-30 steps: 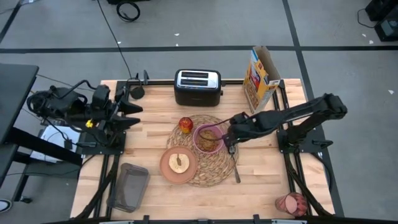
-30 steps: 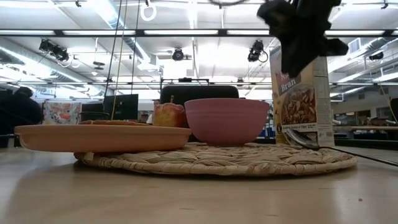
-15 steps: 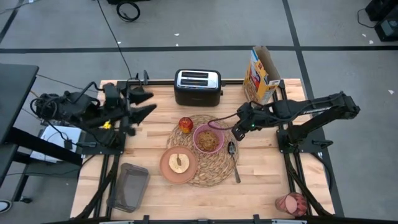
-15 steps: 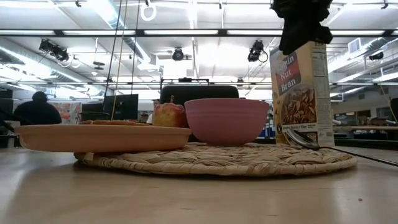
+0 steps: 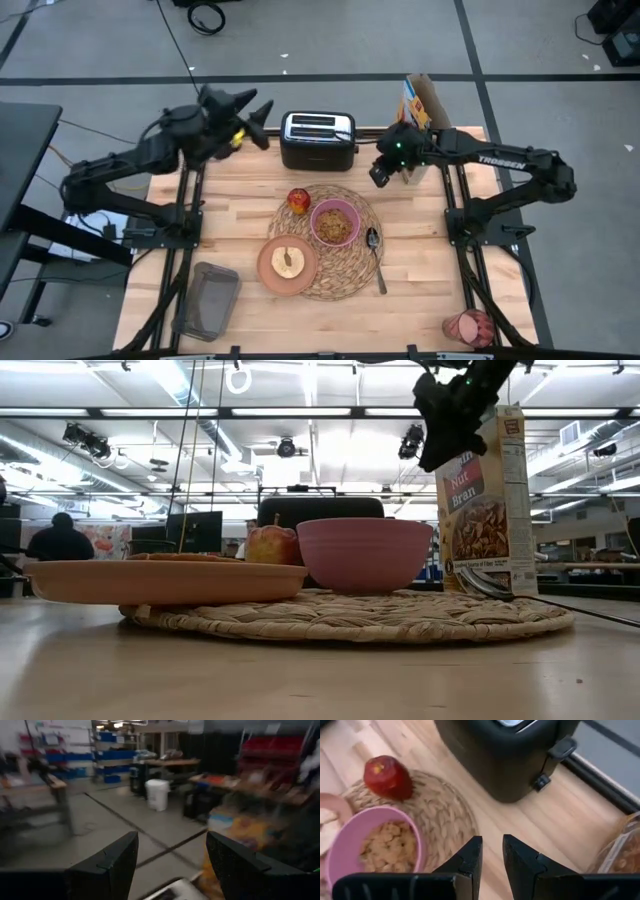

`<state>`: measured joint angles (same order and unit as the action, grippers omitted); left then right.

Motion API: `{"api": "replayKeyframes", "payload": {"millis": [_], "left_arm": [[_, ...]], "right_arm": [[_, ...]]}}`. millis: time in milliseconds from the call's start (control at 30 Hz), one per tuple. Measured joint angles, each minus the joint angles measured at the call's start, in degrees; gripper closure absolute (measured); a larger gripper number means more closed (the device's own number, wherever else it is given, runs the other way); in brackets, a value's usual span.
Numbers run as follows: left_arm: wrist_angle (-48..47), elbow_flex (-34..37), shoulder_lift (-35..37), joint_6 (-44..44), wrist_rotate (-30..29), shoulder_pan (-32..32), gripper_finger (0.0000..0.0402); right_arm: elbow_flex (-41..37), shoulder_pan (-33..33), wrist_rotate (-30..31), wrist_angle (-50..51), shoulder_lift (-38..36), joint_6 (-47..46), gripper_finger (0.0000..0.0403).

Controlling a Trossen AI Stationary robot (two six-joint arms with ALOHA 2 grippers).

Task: Arrange a breakfast setting
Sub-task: Put the cup at the top side of the brown placemat

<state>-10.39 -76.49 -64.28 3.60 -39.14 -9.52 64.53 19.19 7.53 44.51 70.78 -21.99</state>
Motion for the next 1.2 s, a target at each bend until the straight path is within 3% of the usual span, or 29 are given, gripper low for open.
{"api": "replayKeyframes", "payload": {"millis": [167, 367, 600, 867, 1033, 1200], "left_arm": [[3.4, 0.0, -4.0, -5.9, 0.2, -4.2, 0.0159], [13.9, 0.0, -7.2, -16.1, -1.1, -8.7, 0.0159], [15.5, 0.0, -7.4, -15.0, -2.8, -10.3, 0.0159], [11.9, 0.0, -7.2, -17.7, -3.2, -6.0, 0.0159], [10.5, 0.0, -6.7, -12.5, -5.1, -5.1, 0.0159], [8.9, -0.1, -6.3, -9.0, -6.1, -5.1, 0.0159]], "right_arm": [[0.0, 3.3, -0.2, -2.7, -0.6, 9.0, 0.0318], [0.0, 4.1, 1.7, -8.7, -2.4, 19.3, 0.0318], [0.0, 7.1, 2.0, -9.4, -3.1, 29.8, 0.0318], [0.0, 8.3, 1.4, -9.3, -3.1, 28.9, 0.0318], [0.0, 7.5, -4.5, -7.9, -4.2, 26.3, 0.0318], [0.0, 7.6, -5.8, -7.9, -5.4, 26.7, 0.0318]]}}
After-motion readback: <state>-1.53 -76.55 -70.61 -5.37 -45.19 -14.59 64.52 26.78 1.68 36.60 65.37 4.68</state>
